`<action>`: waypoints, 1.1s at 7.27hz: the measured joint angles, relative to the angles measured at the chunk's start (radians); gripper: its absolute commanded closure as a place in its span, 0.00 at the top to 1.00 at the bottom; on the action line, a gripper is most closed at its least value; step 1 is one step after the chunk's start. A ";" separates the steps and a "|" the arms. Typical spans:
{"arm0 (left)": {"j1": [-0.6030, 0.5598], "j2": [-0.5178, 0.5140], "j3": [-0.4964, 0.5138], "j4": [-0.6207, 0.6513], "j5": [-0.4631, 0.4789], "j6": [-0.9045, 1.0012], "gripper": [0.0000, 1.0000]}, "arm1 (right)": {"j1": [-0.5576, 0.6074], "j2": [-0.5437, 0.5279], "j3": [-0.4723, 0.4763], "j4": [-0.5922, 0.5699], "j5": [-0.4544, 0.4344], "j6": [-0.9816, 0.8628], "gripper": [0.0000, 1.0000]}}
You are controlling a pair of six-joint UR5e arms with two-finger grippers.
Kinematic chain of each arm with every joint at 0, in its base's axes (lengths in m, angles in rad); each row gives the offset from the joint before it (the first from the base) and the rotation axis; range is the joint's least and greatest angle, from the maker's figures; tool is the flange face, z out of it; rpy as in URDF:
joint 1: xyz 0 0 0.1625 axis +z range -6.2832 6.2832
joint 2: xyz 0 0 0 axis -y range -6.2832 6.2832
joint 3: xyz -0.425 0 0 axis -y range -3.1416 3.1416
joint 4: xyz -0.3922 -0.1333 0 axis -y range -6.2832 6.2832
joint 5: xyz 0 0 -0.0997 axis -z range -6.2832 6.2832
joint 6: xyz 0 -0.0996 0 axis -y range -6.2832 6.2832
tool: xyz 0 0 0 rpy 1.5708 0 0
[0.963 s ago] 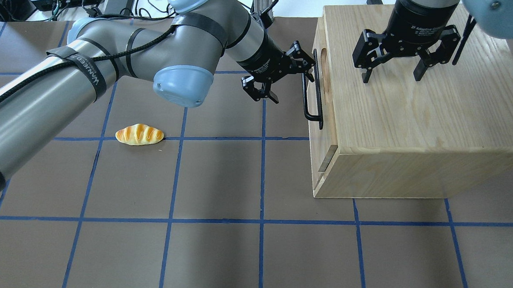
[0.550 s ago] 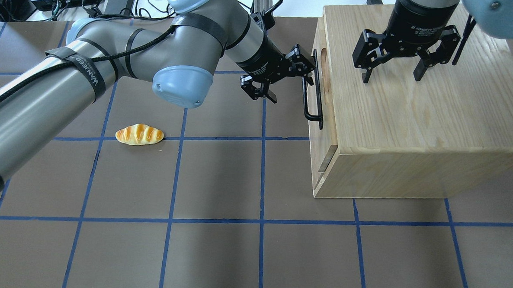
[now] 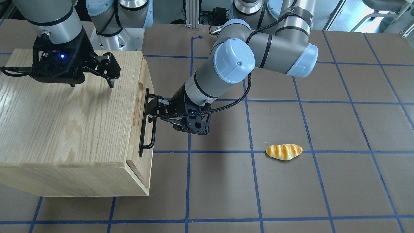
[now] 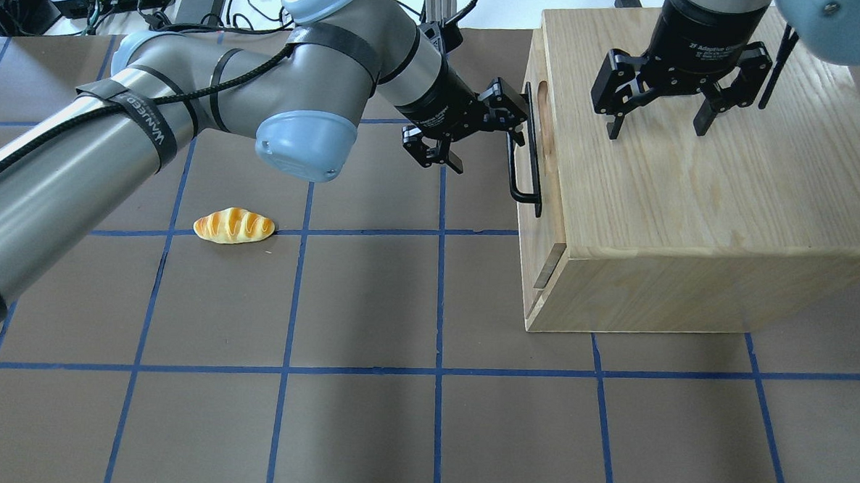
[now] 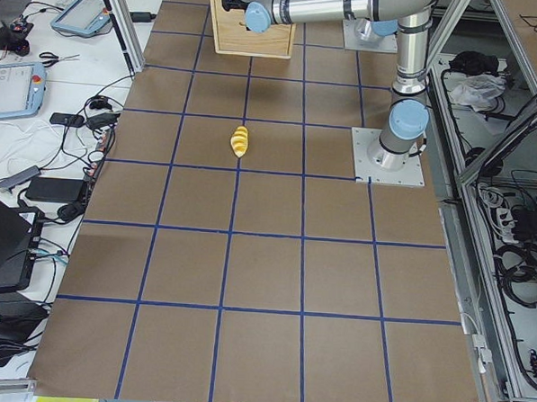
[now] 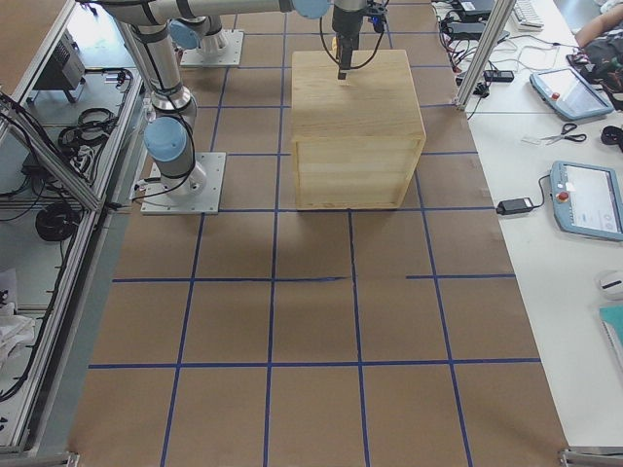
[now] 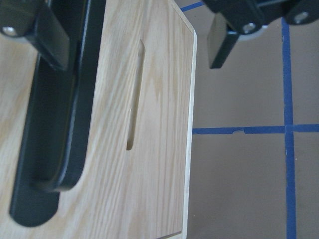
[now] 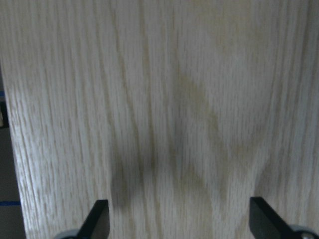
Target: Open upper drawer
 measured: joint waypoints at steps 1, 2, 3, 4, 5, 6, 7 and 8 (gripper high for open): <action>0.000 -0.001 0.000 -0.002 0.010 0.011 1.00 | 0.000 0.000 0.000 0.000 0.000 0.000 1.00; 0.000 0.000 0.000 -0.007 0.031 0.025 1.00 | 0.000 0.000 0.000 0.000 0.000 0.000 1.00; 0.001 0.000 0.000 -0.010 0.049 0.040 1.00 | 0.000 0.000 0.000 0.000 0.000 0.000 1.00; 0.001 0.002 0.001 -0.015 0.057 0.050 1.00 | 0.000 0.000 0.000 0.000 0.000 0.000 1.00; 0.003 0.004 0.002 -0.021 0.061 0.056 1.00 | 0.000 0.000 0.000 0.000 0.000 0.000 1.00; 0.007 0.008 0.002 -0.031 0.063 0.069 1.00 | 0.000 0.000 0.000 0.000 0.000 0.000 1.00; 0.016 0.012 0.002 -0.052 0.074 0.102 1.00 | 0.000 0.000 0.000 0.000 0.000 0.000 1.00; 0.028 0.014 0.002 -0.072 0.094 0.138 1.00 | 0.000 0.000 0.000 0.000 0.000 0.000 1.00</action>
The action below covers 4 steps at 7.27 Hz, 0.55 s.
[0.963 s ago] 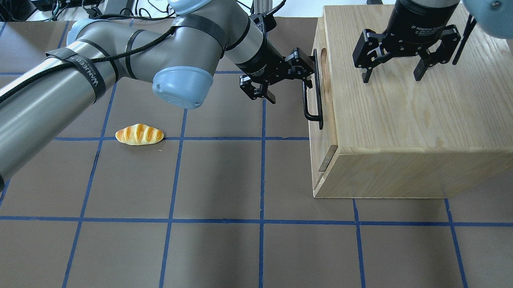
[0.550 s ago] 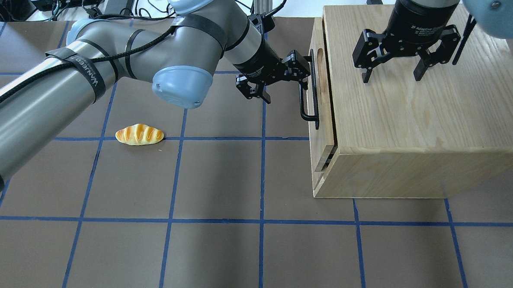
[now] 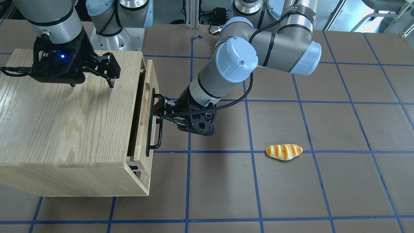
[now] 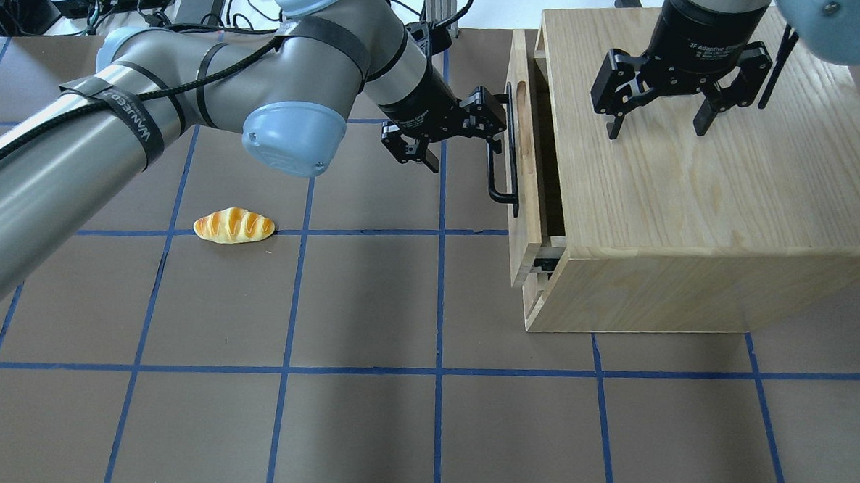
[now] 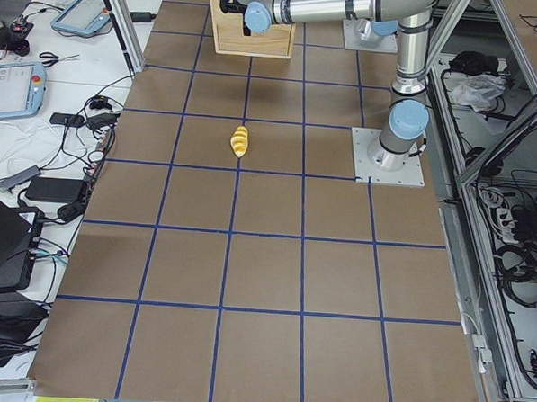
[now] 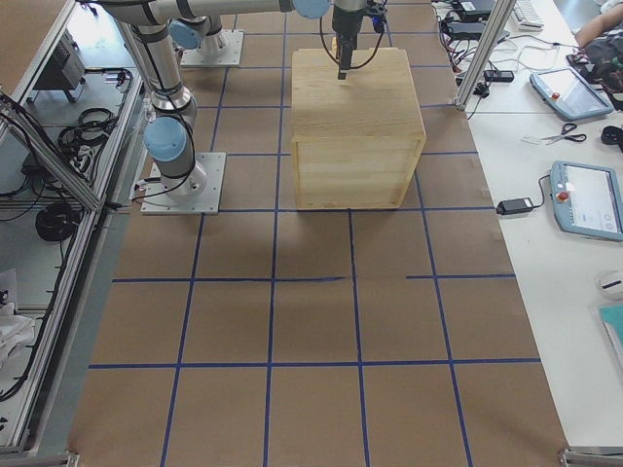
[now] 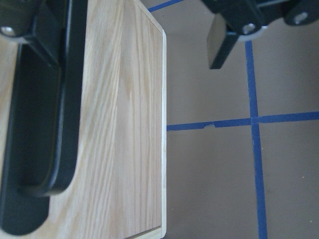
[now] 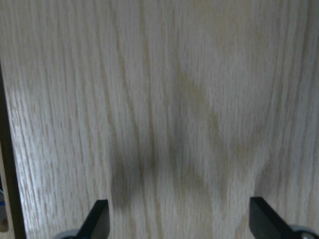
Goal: Open upper drawer
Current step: 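Pull the drawer handle outward with the left gripper, sliding the drawer open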
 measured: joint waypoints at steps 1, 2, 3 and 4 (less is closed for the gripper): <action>0.015 0.004 0.001 -0.017 0.015 0.020 1.00 | 0.000 0.000 0.000 0.000 0.000 0.000 1.00; 0.031 0.010 0.002 -0.031 0.022 0.031 1.00 | 0.000 0.000 0.000 0.000 0.000 0.000 1.00; 0.045 0.013 0.001 -0.043 0.025 0.042 1.00 | 0.000 0.000 0.000 0.000 0.000 0.000 1.00; 0.060 0.017 -0.002 -0.060 0.026 0.061 1.00 | 0.000 0.000 0.000 0.000 0.000 0.000 1.00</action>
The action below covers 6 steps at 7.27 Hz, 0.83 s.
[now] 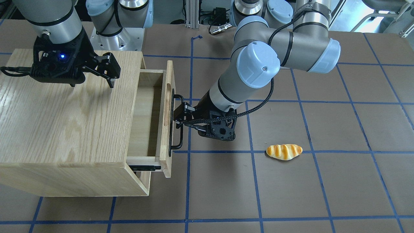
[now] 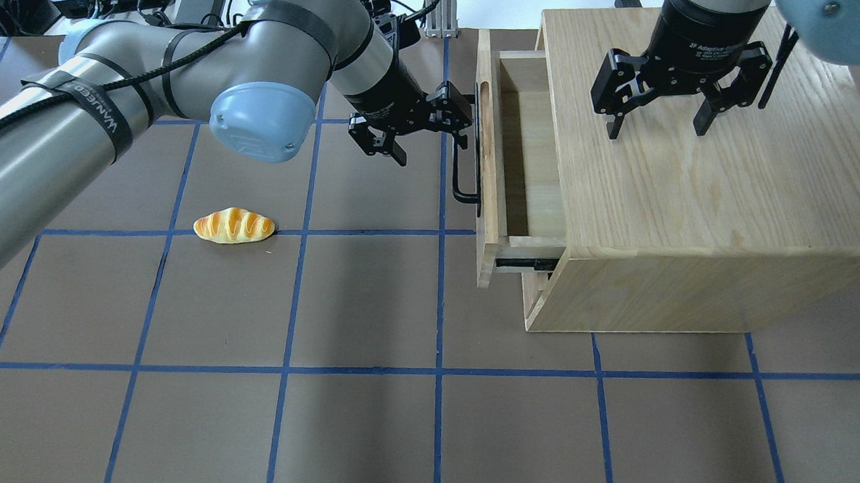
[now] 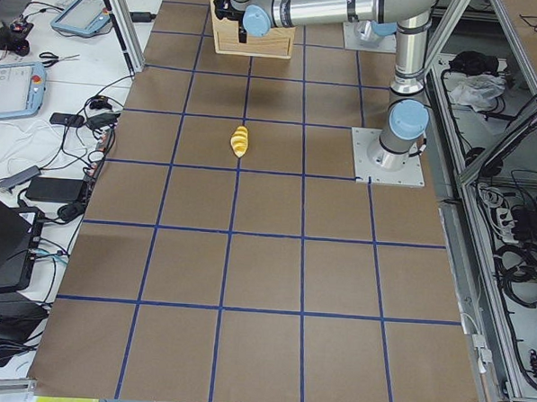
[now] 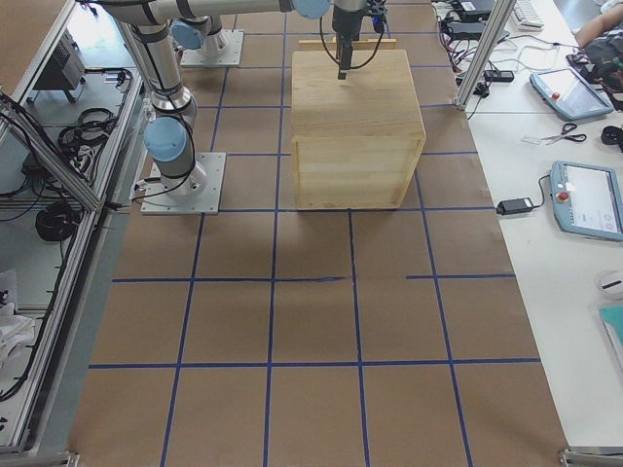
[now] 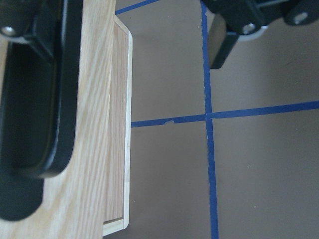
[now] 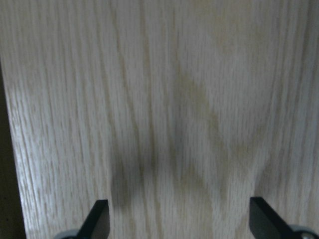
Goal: Open upper drawer
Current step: 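Pull the drawer handle outward with the left gripper, sliding the drawer open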
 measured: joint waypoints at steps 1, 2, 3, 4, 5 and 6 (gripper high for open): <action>0.023 0.004 -0.001 -0.021 0.000 0.021 1.00 | 0.000 0.000 0.000 0.000 0.000 0.000 1.00; 0.055 0.014 -0.002 -0.041 -0.001 0.038 1.00 | 0.000 0.000 0.000 0.000 0.000 0.000 1.00; 0.084 0.026 -0.004 -0.064 -0.001 0.064 1.00 | 0.000 0.000 0.001 0.000 0.000 0.000 1.00; 0.106 0.036 -0.006 -0.087 0.000 0.088 1.00 | 0.000 0.000 0.001 0.000 0.000 0.000 1.00; 0.123 0.043 -0.007 -0.103 0.001 0.104 1.00 | 0.000 0.000 0.001 0.000 0.000 0.000 1.00; 0.134 0.048 -0.007 -0.120 0.017 0.125 1.00 | 0.000 0.000 0.000 0.000 0.000 0.001 1.00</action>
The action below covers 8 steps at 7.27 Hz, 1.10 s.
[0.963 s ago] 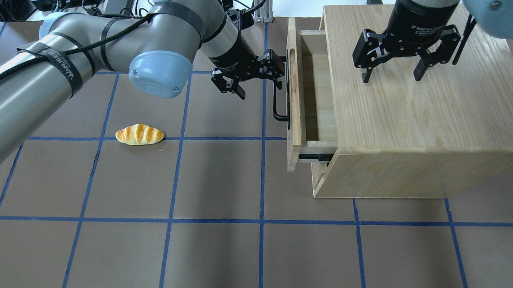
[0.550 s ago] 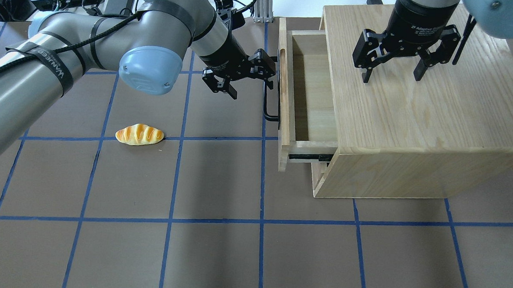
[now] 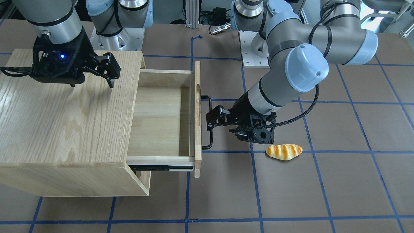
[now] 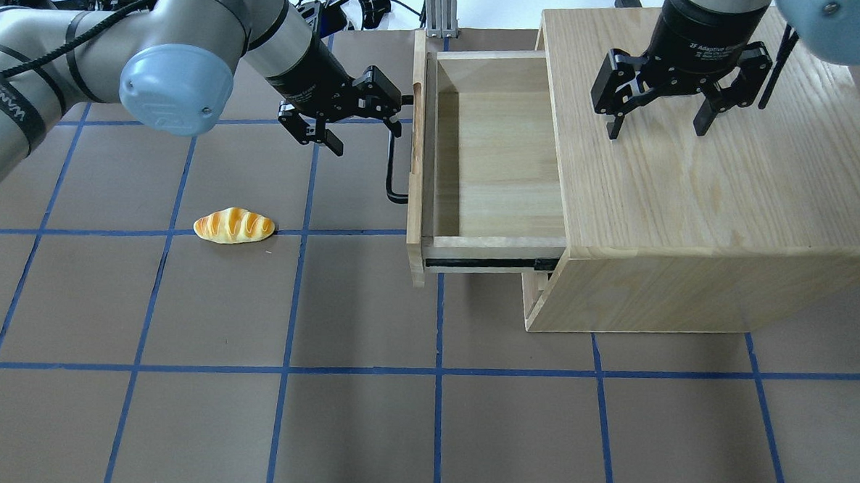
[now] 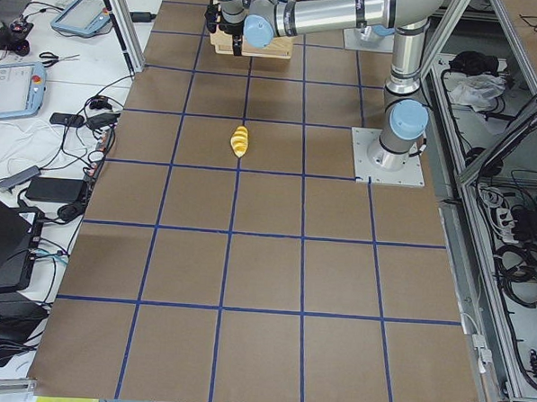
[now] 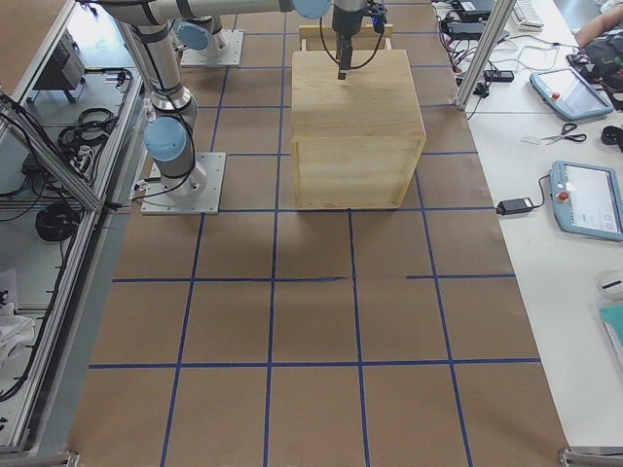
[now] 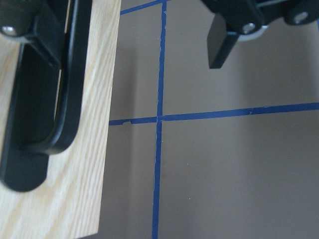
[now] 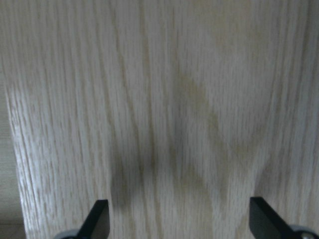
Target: Open upper drawer
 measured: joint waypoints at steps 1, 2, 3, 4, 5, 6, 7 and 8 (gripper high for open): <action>0.008 0.005 0.000 -0.018 0.035 0.025 1.00 | 0.000 0.000 0.000 0.000 0.000 0.000 1.00; 0.018 0.011 0.001 -0.034 0.064 0.041 1.00 | 0.000 0.000 0.000 0.000 0.000 0.000 1.00; 0.026 0.017 0.002 -0.047 0.077 0.049 1.00 | 0.000 0.000 0.000 0.000 0.000 0.000 1.00; 0.033 0.024 0.008 -0.064 0.082 0.051 1.00 | 0.000 0.000 0.000 0.000 0.000 0.000 1.00; 0.041 0.034 0.016 -0.087 0.083 0.052 1.00 | 0.000 0.000 0.000 0.000 0.000 0.000 1.00; 0.051 0.046 0.021 -0.107 0.083 0.052 1.00 | 0.000 0.000 0.000 0.000 0.000 0.000 1.00; 0.059 0.063 0.031 -0.132 0.082 0.052 1.00 | 0.000 0.000 0.000 0.000 0.000 0.000 1.00; 0.067 0.084 0.052 -0.174 0.085 0.052 1.00 | 0.000 0.000 0.000 0.000 0.000 -0.001 1.00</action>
